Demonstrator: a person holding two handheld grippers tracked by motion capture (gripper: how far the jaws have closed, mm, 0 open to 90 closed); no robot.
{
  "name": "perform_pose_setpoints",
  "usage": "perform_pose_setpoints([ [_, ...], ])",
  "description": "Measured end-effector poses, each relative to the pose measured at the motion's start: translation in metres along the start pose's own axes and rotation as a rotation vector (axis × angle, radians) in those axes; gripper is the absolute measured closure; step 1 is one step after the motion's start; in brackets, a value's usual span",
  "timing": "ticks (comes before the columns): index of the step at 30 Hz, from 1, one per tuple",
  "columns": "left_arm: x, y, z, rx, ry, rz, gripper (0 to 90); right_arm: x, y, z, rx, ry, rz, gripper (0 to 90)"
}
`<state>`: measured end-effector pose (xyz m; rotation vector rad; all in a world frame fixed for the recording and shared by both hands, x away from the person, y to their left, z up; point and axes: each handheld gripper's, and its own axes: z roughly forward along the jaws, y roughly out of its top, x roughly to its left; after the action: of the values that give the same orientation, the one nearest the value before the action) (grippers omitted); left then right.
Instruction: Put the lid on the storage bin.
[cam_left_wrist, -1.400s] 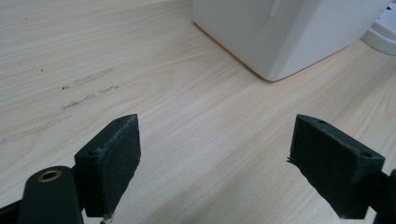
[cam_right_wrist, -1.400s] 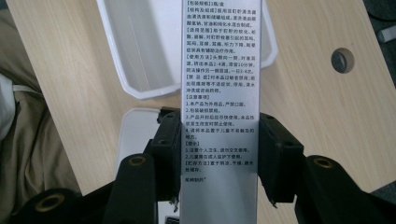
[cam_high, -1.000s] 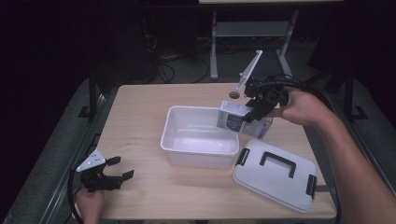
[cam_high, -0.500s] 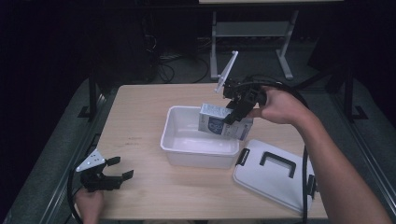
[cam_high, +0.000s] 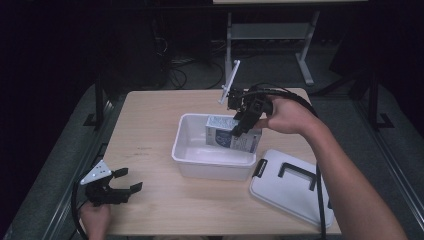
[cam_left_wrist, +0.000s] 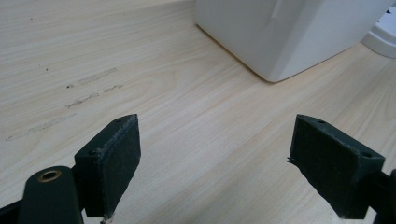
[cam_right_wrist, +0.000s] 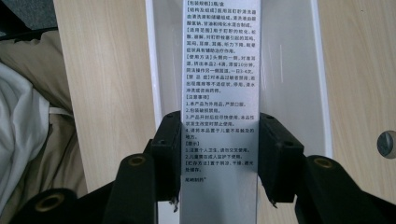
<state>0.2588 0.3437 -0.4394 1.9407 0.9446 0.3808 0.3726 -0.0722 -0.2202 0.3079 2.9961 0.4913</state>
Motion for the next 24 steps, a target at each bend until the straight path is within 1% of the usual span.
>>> perform_pose_setpoints([
  [11,-0.001,0.000,0.000,0.009,-0.002,0.006,15.6,0.000,0.007,0.010,0.008,0.010,-0.010,55.3],
  [16,-0.001,0.000,0.000,0.006,-0.003,0.004,15.5,0.001,0.009,0.015,0.013,0.020,-0.014,55.3],
  [24,-0.001,0.000,0.000,0.006,-0.003,0.002,15.6,-0.001,0.011,0.023,0.018,0.020,-0.020,55.3],
])
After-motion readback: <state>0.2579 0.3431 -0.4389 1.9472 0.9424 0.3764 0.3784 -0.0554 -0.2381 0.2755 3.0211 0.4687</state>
